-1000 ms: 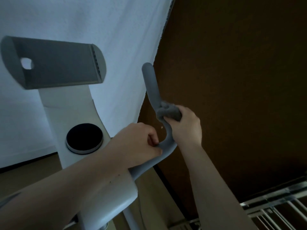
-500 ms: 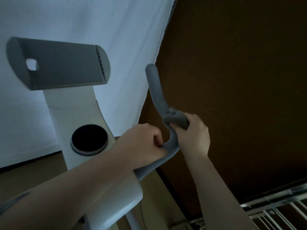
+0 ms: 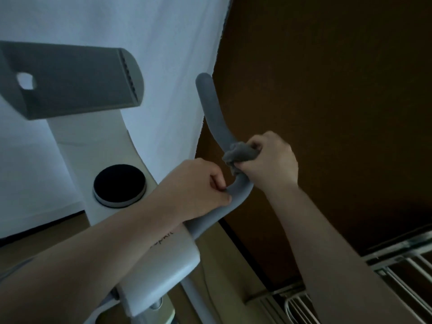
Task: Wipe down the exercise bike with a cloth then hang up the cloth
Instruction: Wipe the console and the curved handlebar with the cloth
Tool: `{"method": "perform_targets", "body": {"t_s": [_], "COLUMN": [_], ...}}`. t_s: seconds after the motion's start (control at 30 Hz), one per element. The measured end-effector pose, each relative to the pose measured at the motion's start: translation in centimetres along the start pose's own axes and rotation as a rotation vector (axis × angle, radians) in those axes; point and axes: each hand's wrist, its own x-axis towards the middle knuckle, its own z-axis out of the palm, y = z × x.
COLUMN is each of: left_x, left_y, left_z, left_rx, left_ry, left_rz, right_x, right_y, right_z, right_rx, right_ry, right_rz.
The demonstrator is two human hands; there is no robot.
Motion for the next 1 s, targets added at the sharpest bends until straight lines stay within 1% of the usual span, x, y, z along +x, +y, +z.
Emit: {"method": "perform_targets", "body": {"t_s": [0.07, 0.17, 0.27, 0.37, 0.43, 0.5, 0.57, 0.63, 0.73, 0.8, 0.87, 0.93, 1.0], "left_x": [-0.1, -0.3, -0.4, -0.5, -0.6, -0.7, -0.6, -0.6, -0.6, -0.6, -0.7, -0.7, -0.7], "left_y": [0.0, 0.0, 0.2, 0.3, 0.2, 0.1, 0.1, 0.2, 0.4, 0.4, 0.4, 0.3, 0.3], "left_z": [0.0, -0.1, -0.1, -0.2, -0.2, -0.3, -0.3, -0.3, -0.3, -0.4, -0.4, -0.5, -0.7], "left_rx": [0.001, 0.009, 0.003, 0.004, 0.011, 0.006, -0.007, 0.000, 0.009, -0.008, -0.021, -0.038, -0.063], "left_ry": [0.003, 0.004, 0.018, 0.022, 0.017, 0.016, 0.008, 0.004, 0.000, -0.001, 0.002, -0.002, -0.011], "left_rz": [-0.004, 0.010, 0.010, 0.009, 0.019, 0.018, 0.012, 0.009, 0.002, -0.010, -0.008, 0.001, -0.010], "right_x": [1.0, -0.1, 0.6, 0.6, -1.0, -2.3, -2.1, -0.9, 1.3, 2.1, 2.1, 1.9, 2.2], "right_y": [0.1, 1.1, 0.4, -0.2, 0.7, 1.8, 2.5, 2.3, 1.2, 0.8, 1.2, 1.8, 1.7], "right_z": [-0.9, -1.3, -0.7, -0.1, 0.4, 0.7, 1.0, 1.3, 1.7, 1.9, 1.6, 1.0, 0.2], "right_rx": [0.022, 0.093, 0.078, 0.069, 0.137, 0.231, 0.272, 0.232, 0.039, -0.081, -0.088, -0.054, -0.061], "right_ry": [-0.110, -0.138, -0.051, 0.063, 0.114, 0.155, 0.173, 0.170, 0.156, 0.178, 0.147, 0.041, -0.065], "right_rz": [0.055, 0.065, 0.040, -0.067, -0.146, -0.192, -0.232, -0.314, -0.484, -0.582, -0.573, -0.560, -0.599]}}
